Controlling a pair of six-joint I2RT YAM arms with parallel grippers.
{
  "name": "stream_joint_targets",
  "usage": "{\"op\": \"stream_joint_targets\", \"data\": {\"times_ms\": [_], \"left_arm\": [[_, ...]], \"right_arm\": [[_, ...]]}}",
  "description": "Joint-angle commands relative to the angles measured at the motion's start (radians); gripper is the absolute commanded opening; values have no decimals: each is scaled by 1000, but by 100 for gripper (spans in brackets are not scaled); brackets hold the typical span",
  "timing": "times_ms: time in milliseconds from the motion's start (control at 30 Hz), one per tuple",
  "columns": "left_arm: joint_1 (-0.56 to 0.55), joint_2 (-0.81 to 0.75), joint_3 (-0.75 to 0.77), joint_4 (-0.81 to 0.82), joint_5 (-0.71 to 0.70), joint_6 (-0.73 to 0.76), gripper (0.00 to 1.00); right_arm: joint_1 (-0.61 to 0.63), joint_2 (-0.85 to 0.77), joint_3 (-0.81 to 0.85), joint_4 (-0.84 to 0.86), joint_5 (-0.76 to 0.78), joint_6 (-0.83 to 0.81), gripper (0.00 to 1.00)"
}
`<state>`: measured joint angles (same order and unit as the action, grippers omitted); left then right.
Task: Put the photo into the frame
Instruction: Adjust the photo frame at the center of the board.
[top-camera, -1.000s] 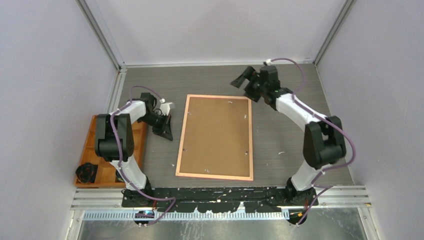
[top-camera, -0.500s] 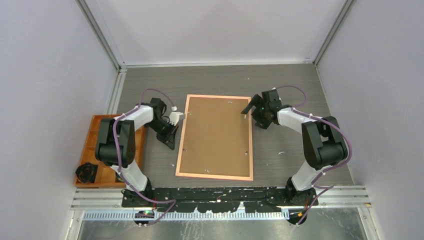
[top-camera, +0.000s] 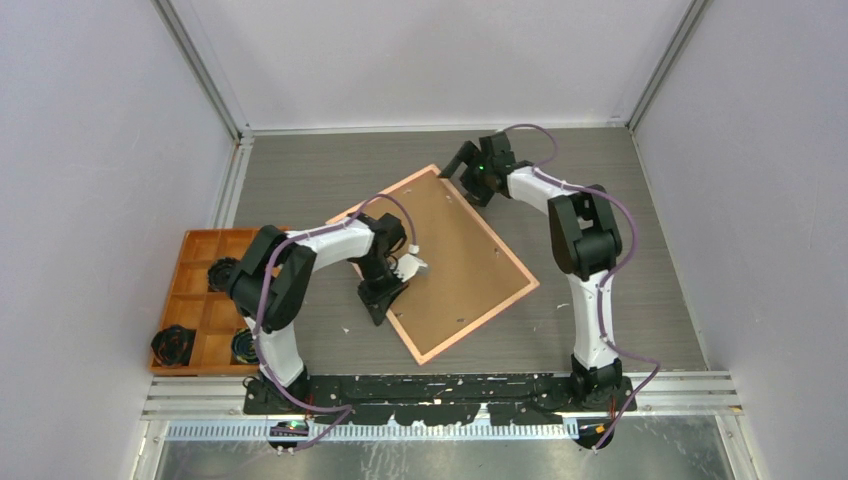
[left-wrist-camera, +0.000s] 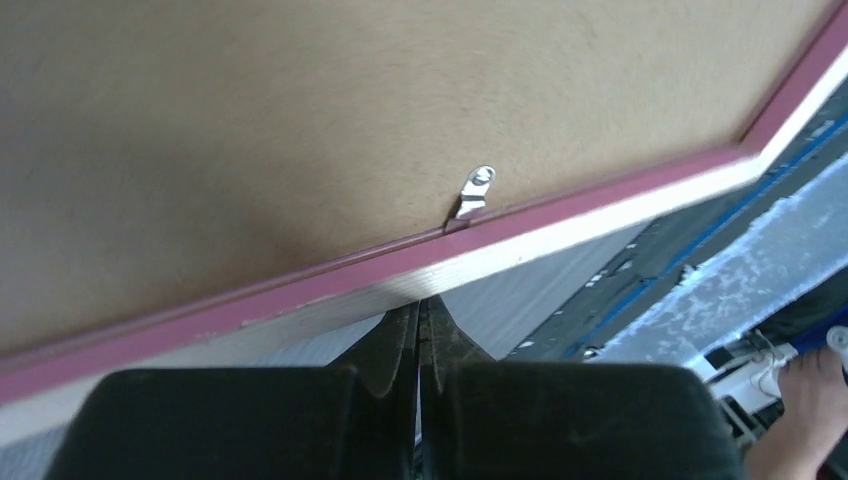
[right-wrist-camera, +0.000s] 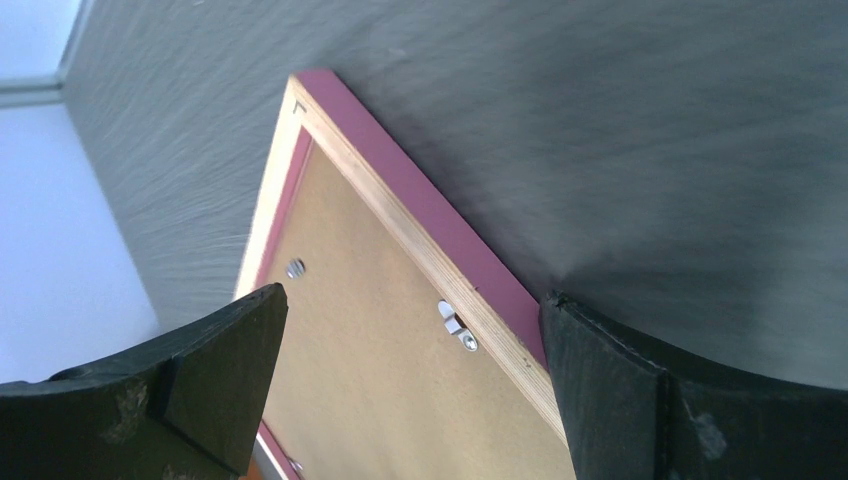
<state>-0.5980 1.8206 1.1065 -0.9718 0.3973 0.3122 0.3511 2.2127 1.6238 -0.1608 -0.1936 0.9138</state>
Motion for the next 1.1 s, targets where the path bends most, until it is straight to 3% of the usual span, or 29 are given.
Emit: {"op": "stream_joint_targets", "data": {"times_ms": [0, 100, 233, 333, 433, 533, 633, 800, 900, 1067], "left_arm": [[-112, 51, 104, 115, 116, -52, 1], [-171, 69, 140, 97, 195, -61, 10], [-162, 23, 168, -8, 310, 1, 37], [-96, -48, 194, -149, 356, 99, 51], [31, -108, 258, -274, 379, 198, 55], [183, -124, 352, -288, 305, 209, 56], [334, -82, 429, -152, 87, 102, 52], [540, 79, 544, 1, -131, -45, 33], [592, 122, 548, 71, -192, -79, 25], [581, 179, 494, 142, -249, -89, 25]], "right_arm": [[115, 88, 189, -106, -262, 23, 100], [131, 128, 268, -189, -303, -33, 100], [64, 24, 218, -233, -209, -104, 100], [-8, -111, 158, -267, -100, -158, 100], [-64, -257, 60, -287, -4, -195, 100], [-92, -398, -75, -308, 59, -208, 100], [-95, -560, -258, -326, 150, -207, 100], [-100, -882, -609, -322, 190, -117, 100], [-102, -1072, -795, -334, 191, -46, 100], [-102, -1339, -1040, -373, 158, 56, 100]]}}
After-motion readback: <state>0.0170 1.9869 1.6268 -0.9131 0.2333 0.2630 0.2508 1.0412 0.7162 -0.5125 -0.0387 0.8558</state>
